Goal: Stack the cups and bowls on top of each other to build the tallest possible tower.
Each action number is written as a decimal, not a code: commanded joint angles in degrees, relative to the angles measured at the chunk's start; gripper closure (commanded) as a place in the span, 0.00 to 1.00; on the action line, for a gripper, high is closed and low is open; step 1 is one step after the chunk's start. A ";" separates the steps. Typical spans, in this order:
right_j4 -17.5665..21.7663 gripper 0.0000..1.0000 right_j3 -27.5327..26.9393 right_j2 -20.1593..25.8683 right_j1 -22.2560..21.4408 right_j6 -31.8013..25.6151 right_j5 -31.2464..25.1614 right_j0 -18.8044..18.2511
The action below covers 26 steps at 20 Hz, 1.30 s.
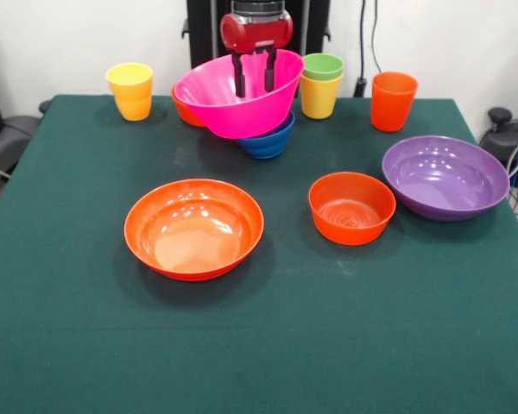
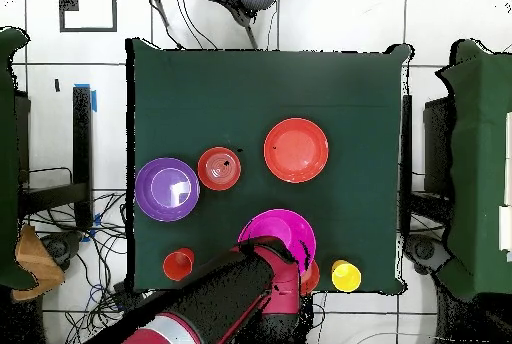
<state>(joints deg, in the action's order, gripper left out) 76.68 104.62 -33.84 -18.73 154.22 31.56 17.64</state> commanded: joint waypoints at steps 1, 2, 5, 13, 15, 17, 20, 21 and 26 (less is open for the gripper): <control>-4.56 0.00 -1.97 7.55 4.66 -15.45 -2.54 -1.09; -4.56 0.00 -2.03 7.46 4.79 -15.10 -2.43 -0.93; -5.42 0.00 -2.26 7.24 5.53 -14.94 -2.30 -0.63; -7.71 0.00 -2.19 6.41 6.27 -16.19 -1.05 -0.41; -9.02 0.00 -2.18 6.09 6.67 -17.04 -0.45 -0.34; -9.97 0.00 -2.20 5.85 7.02 -17.59 0.10 -0.31; -10.71 0.00 -2.16 5.72 7.46 -17.89 0.93 -0.43; -10.85 0.00 -2.10 5.87 7.41 -17.56 1.37 -0.58; -14.82 0.00 -1.37 5.60 8.39 -20.03 4.86 -1.29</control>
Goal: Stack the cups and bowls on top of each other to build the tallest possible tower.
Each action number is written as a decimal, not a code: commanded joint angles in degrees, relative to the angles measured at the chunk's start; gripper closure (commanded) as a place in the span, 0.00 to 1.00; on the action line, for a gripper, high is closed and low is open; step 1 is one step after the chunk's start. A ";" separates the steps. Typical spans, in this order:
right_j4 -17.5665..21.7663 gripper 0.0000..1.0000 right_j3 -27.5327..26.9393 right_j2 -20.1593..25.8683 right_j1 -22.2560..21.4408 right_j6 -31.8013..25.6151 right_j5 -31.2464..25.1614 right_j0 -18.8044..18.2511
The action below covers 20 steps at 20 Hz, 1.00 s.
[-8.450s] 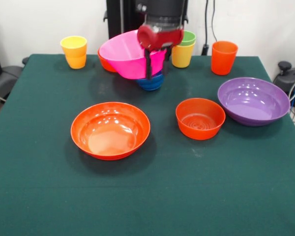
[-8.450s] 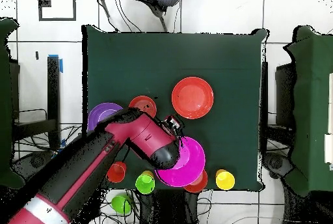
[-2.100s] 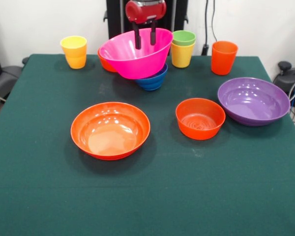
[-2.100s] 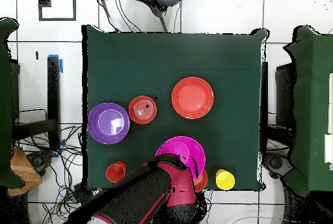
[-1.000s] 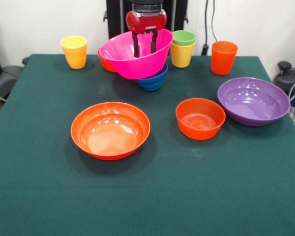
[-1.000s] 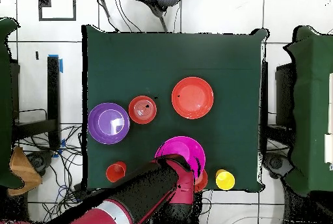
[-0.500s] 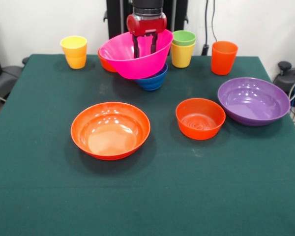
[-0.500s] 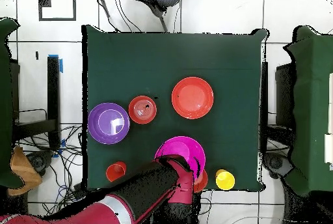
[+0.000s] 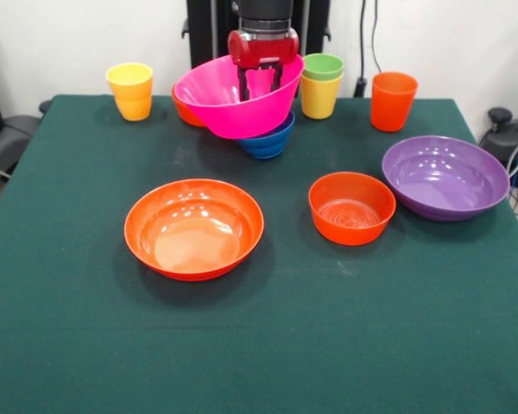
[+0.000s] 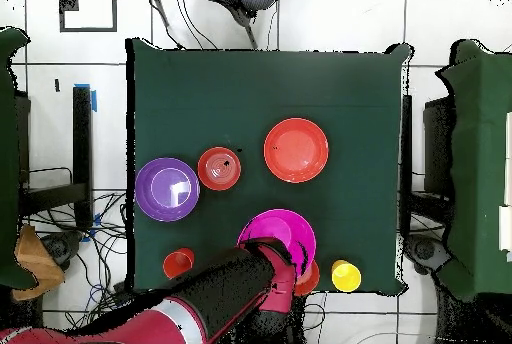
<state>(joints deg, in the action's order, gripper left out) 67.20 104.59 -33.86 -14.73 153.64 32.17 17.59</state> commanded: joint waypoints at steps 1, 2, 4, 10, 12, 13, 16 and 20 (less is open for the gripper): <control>-6.16 0.00 -1.07 5.52 4.51 -20.09 5.32 -1.50; -6.41 0.00 -1.08 5.49 4.62 -20.18 5.77 -1.57; -6.70 0.00 -0.94 5.36 4.78 -20.40 6.89 -1.81; -7.00 0.00 -1.05 4.66 5.84 -20.00 8.77 -1.53; -7.29 0.00 -1.26 4.45 6.31 -19.79 9.15 -1.29; -7.55 0.00 -1.29 4.32 6.62 -19.99 9.32 -1.18; -7.22 0.00 -1.62 4.14 6.71 -19.41 9.37 -1.02; -7.60 0.00 -1.86 3.84 7.36 -19.83 9.69 -1.09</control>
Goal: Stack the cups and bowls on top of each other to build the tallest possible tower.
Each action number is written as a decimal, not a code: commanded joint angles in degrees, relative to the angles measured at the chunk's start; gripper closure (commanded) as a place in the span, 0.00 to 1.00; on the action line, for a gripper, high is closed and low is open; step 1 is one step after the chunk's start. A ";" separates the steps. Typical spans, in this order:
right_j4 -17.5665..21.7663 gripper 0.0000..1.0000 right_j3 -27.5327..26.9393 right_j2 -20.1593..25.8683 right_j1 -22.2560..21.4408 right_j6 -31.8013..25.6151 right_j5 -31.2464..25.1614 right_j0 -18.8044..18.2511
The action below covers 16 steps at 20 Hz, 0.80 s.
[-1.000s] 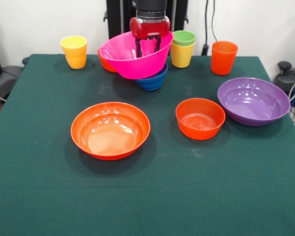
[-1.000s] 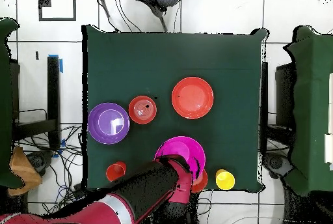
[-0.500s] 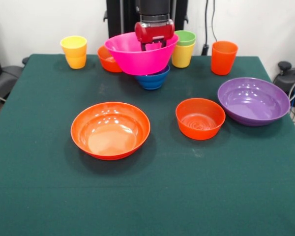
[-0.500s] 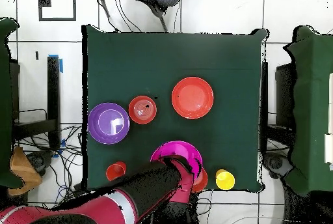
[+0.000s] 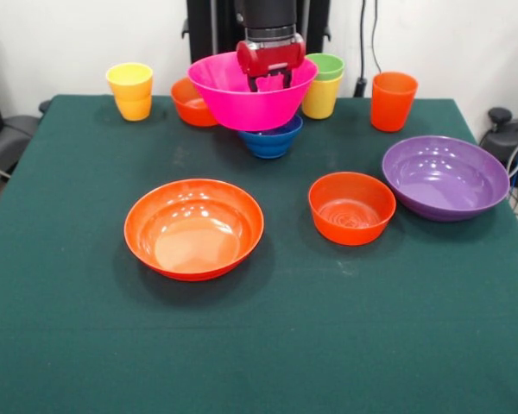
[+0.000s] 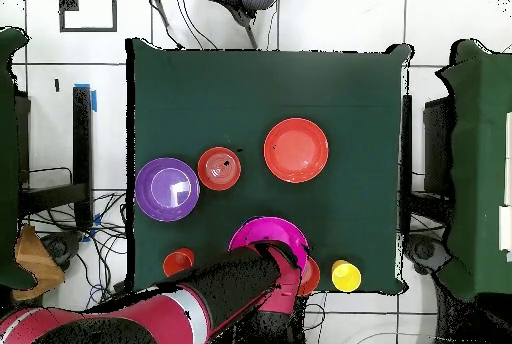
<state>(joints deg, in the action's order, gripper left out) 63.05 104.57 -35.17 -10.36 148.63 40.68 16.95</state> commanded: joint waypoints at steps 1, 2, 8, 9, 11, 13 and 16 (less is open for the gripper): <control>-3.64 0.00 -1.80 5.04 3.07 -14.98 1.42 -0.44; -3.57 0.00 -1.95 4.99 3.14 -14.83 1.37 -0.38; -4.11 0.00 -2.04 4.61 3.49 -14.76 1.98 -0.25; -4.29 0.00 -1.99 4.58 3.48 -14.79 2.17 -0.27; -4.79 0.00 -1.91 4.56 3.49 -14.95 2.59 -0.40; -5.32 0.00 -1.73 4.50 3.38 -15.09 3.16 -0.57; -6.16 0.00 -1.50 4.45 3.00 -14.86 3.83 -0.53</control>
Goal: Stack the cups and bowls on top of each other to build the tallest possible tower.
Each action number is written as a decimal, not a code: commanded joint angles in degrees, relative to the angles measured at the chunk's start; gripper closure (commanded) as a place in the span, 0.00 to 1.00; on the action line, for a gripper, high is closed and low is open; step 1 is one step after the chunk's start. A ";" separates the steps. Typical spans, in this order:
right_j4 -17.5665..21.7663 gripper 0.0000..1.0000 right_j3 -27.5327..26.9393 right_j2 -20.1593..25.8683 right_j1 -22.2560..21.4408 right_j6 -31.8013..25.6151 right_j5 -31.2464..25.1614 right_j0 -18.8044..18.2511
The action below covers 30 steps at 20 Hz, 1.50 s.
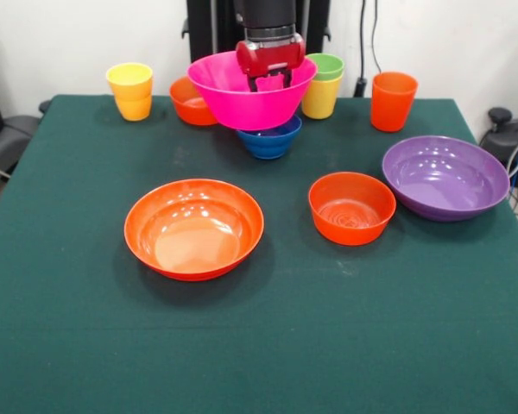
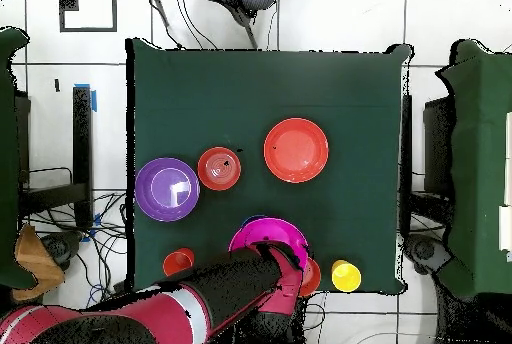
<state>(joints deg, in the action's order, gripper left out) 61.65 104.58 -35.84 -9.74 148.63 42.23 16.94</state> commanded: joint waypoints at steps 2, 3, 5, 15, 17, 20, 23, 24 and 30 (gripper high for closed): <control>-5.53 0.00 -1.46 4.98 2.22 -14.48 2.49 -0.11; -5.79 0.00 -1.45 4.93 2.09 -14.09 2.44 0.19; -5.81 0.00 -1.44 4.85 1.66 -13.36 2.35 0.59; -7.31 0.00 -1.38 4.37 1.92 -13.86 3.49 0.52; -7.26 0.00 -1.37 4.29 1.97 -13.86 3.56 0.51; -7.26 0.00 -1.46 4.27 2.06 -13.90 3.57 0.40; -6.94 0.00 -1.59 4.07 1.96 -14.04 3.51 0.28; -6.71 0.00 -1.58 3.93 1.86 -14.14 3.53 0.24; -4.04 0.00 -1.97 2.16 -0.81 -14.01 3.20 0.01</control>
<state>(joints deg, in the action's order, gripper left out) 58.02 104.63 -37.03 -9.96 148.63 43.09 17.04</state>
